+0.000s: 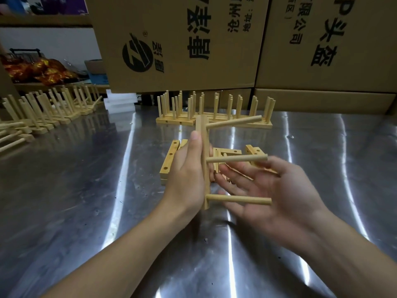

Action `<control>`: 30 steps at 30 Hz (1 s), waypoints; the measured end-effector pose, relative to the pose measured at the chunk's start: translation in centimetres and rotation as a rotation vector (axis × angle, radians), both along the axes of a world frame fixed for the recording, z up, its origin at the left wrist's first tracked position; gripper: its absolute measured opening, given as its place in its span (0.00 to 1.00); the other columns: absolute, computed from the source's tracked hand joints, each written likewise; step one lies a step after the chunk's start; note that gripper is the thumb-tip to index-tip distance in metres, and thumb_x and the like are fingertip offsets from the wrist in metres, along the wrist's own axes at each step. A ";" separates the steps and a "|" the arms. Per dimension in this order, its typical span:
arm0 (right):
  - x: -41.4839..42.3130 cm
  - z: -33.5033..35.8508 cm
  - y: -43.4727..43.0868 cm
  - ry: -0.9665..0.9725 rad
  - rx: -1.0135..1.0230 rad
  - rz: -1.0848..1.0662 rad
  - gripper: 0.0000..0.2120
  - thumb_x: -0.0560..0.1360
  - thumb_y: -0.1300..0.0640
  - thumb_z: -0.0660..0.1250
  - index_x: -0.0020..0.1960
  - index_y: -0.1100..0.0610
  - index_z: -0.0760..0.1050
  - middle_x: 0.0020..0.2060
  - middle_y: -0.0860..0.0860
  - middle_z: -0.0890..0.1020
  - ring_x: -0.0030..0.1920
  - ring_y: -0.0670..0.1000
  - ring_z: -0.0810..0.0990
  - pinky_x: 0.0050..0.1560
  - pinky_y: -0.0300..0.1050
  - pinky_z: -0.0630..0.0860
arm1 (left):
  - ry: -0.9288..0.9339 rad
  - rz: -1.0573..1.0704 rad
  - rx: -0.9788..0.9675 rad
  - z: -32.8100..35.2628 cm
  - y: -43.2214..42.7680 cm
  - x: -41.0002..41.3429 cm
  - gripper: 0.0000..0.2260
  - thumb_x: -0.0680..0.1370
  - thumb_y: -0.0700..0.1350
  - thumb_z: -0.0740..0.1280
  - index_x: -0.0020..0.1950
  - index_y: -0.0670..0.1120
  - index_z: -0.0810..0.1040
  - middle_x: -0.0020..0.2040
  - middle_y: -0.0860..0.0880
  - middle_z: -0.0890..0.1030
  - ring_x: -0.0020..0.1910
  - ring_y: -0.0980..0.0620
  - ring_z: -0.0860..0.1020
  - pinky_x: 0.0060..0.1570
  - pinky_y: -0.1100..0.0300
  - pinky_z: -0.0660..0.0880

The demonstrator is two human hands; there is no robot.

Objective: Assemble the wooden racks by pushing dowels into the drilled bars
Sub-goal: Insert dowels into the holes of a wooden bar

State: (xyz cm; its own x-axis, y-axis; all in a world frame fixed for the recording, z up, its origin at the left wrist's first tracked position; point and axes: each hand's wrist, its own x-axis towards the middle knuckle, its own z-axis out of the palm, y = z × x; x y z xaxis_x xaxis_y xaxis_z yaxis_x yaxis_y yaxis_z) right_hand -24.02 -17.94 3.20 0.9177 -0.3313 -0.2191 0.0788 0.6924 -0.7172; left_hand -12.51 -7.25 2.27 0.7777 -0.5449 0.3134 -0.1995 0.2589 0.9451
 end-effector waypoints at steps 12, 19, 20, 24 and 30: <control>-0.1 -0.4 0.6 -0.015 -0.238 -0.115 0.41 0.82 0.28 0.50 0.60 0.60 0.86 0.59 0.57 0.87 0.60 0.56 0.87 0.55 0.60 0.85 | -0.201 -0.034 0.040 -0.3 0.1 -0.9 0.26 0.87 0.60 0.51 0.41 0.46 0.77 0.31 0.53 0.73 0.31 0.58 0.73 0.33 0.67 0.70; 0.1 -0.9 1.2 -0.050 -0.220 -0.168 0.33 0.86 0.36 0.49 0.54 0.57 0.85 0.55 0.60 0.87 0.53 0.56 0.87 0.50 0.65 0.85 | -0.211 -0.021 0.033 -0.7 -0.1 -1.5 0.24 0.85 0.62 0.50 0.39 0.56 0.80 0.30 0.57 0.76 0.31 0.60 0.74 0.31 0.66 0.71; 0.1 -0.9 1.2 -0.052 -0.214 -0.166 0.32 0.86 0.37 0.49 0.53 0.57 0.85 0.55 0.60 0.87 0.51 0.55 0.87 0.44 0.61 0.86 | -0.234 -0.014 0.031 -0.7 -0.1 -1.6 0.25 0.85 0.61 0.50 0.39 0.56 0.80 0.30 0.57 0.76 0.31 0.59 0.74 0.32 0.65 0.71; 0.0 -0.7 1.1 -0.053 -0.196 -0.156 0.31 0.87 0.40 0.49 0.51 0.58 0.85 0.54 0.60 0.87 0.49 0.55 0.87 0.31 0.48 0.82 | -0.257 0.003 0.006 -0.8 -0.3 -1.6 0.24 0.86 0.59 0.49 0.39 0.55 0.78 0.30 0.58 0.77 0.31 0.60 0.74 0.33 0.66 0.71; 0.1 -0.7 1.2 -0.055 -0.210 -0.156 0.28 0.87 0.41 0.51 0.54 0.58 0.84 0.54 0.59 0.87 0.50 0.55 0.86 0.40 0.53 0.83 | -0.257 0.017 0.015 -1.2 -0.5 -1.5 0.26 0.86 0.60 0.50 0.42 0.43 0.75 0.31 0.49 0.73 0.32 0.56 0.73 0.34 0.61 0.72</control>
State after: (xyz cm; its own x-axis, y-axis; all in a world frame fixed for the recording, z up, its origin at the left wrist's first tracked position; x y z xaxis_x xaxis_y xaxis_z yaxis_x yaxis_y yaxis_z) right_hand -23.94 -16.78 2.50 0.8607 -0.5026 -0.0818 0.2159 0.5056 -0.8353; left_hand -14.01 -7.74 1.10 0.6826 -0.5382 0.4944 -0.4381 0.2401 0.8663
